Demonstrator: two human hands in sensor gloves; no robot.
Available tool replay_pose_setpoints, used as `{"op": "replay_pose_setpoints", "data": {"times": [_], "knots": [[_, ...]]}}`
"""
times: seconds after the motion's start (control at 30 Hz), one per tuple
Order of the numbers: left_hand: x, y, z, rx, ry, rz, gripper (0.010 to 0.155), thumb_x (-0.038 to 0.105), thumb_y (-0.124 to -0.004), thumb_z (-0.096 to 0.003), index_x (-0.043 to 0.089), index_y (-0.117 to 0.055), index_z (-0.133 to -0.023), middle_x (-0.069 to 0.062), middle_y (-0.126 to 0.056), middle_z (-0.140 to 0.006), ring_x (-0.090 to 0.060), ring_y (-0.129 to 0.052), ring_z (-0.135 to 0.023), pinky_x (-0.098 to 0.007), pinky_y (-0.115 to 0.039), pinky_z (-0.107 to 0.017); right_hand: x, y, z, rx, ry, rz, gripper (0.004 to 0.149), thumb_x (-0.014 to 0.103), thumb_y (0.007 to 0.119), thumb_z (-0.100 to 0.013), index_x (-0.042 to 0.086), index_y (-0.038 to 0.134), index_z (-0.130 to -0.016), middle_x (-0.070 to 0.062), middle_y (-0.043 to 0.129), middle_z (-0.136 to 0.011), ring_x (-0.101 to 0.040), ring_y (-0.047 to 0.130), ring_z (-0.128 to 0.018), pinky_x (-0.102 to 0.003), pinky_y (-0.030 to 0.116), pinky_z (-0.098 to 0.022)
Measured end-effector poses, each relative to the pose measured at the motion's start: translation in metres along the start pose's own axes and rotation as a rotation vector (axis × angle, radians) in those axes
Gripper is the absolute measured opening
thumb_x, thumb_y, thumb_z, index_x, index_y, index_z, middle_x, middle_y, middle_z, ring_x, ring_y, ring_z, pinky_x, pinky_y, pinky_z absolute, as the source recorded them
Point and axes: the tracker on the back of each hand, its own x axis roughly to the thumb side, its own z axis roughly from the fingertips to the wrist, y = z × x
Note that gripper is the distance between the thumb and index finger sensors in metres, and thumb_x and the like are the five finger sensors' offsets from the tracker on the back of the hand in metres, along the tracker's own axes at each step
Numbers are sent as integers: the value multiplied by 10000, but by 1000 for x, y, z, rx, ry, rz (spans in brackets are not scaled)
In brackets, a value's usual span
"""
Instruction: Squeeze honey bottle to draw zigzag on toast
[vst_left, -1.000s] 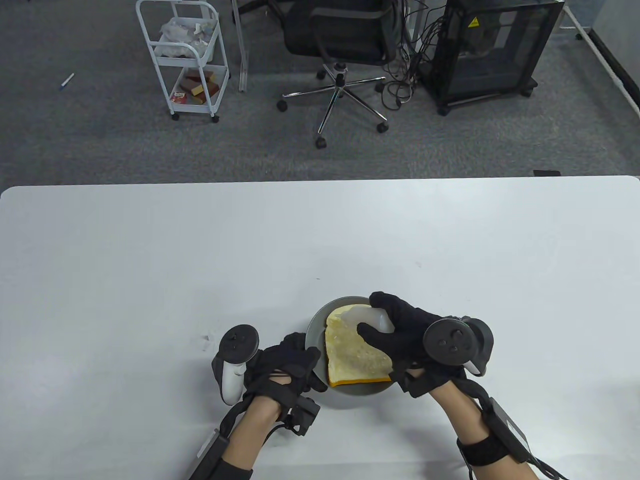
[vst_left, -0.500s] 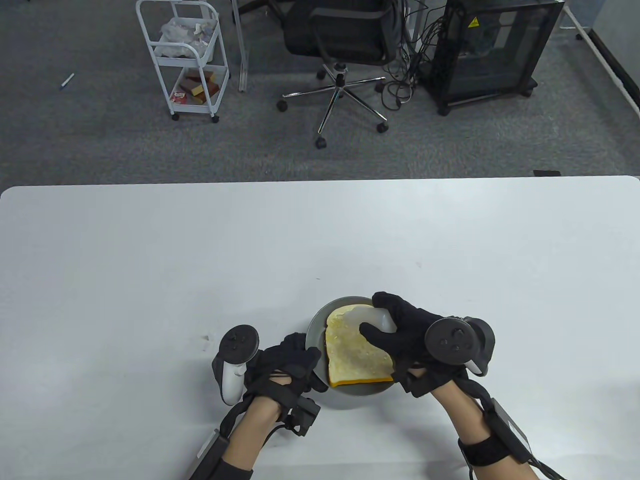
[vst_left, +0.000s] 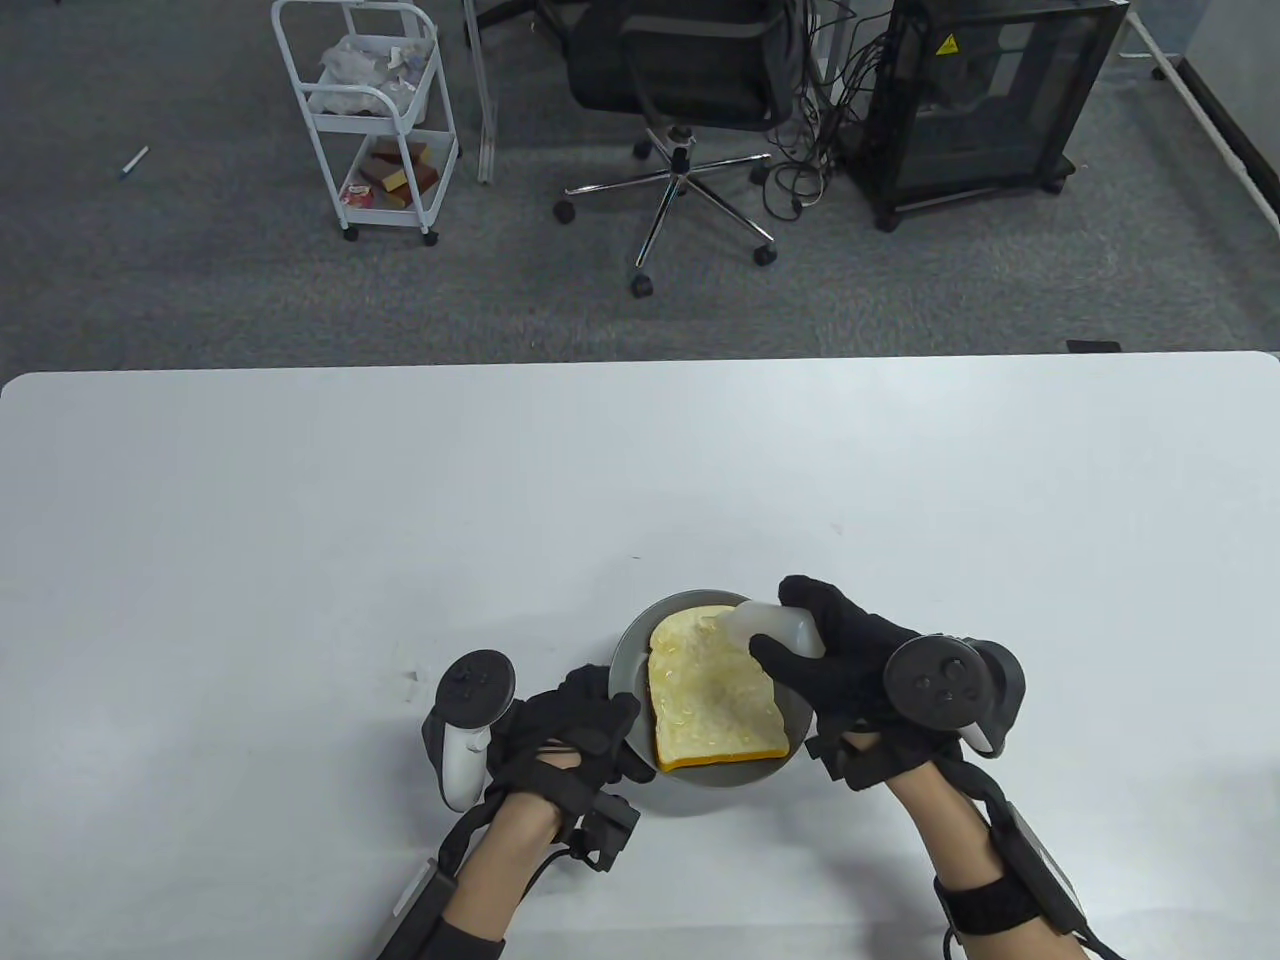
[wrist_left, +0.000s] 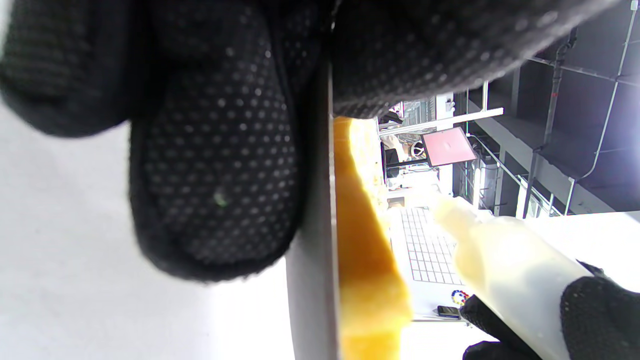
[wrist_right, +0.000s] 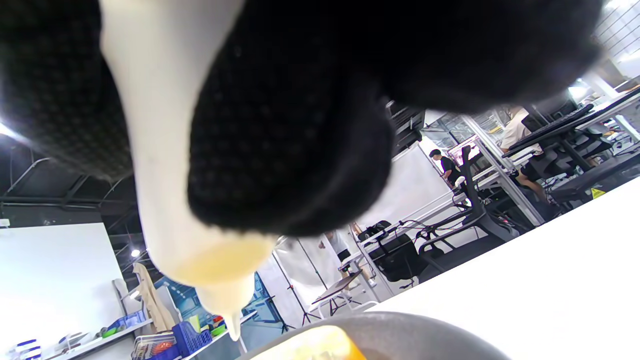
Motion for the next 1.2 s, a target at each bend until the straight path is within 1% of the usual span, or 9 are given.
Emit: {"op": "replay_pose_setpoints", "data": {"times": [0.3,0.77,1.0,1.2], "knots": [[0,1,0,1,-3,3,521,281,-861,-491,-15,-695,-886,-189,-1091,-537,-232,-1204,-259,-418,-945,-268,-8,-7,3,-13,26,6,640,587,978,-400,171,840,-866,-133,1050,-610,-104,1100,-186,-269,949,-93],[0,2,0,7,-7,12,522,282,-862,-490,-15,-695,-886,-191,-1091,-535,-233,-1203,-258,-419,-945,-268,-13,-15,7,-29,45,6,644,590,976,-400,169,839,-868,-132,1049,-610,-105,1099,-187,-268,947,-92],[0,3,0,9,-8,13,521,281,-862,-490,-15,-695,-885,-191,-1092,-534,-233,-1203,-257,-418,-945,-268,-13,-18,11,-15,52,-16,643,590,975,-404,166,840,-868,-133,1050,-606,-103,1098,-182,-267,946,-90],[0,3,1,11,-8,15,521,280,-862,-490,-15,-695,-886,-192,-1092,-533,-234,-1203,-255,-419,-945,-267,-8,-15,12,7,40,-35,647,592,973,-404,164,839,-869,-131,1051,-604,-102,1098,-182,-266,946,-90]]}}
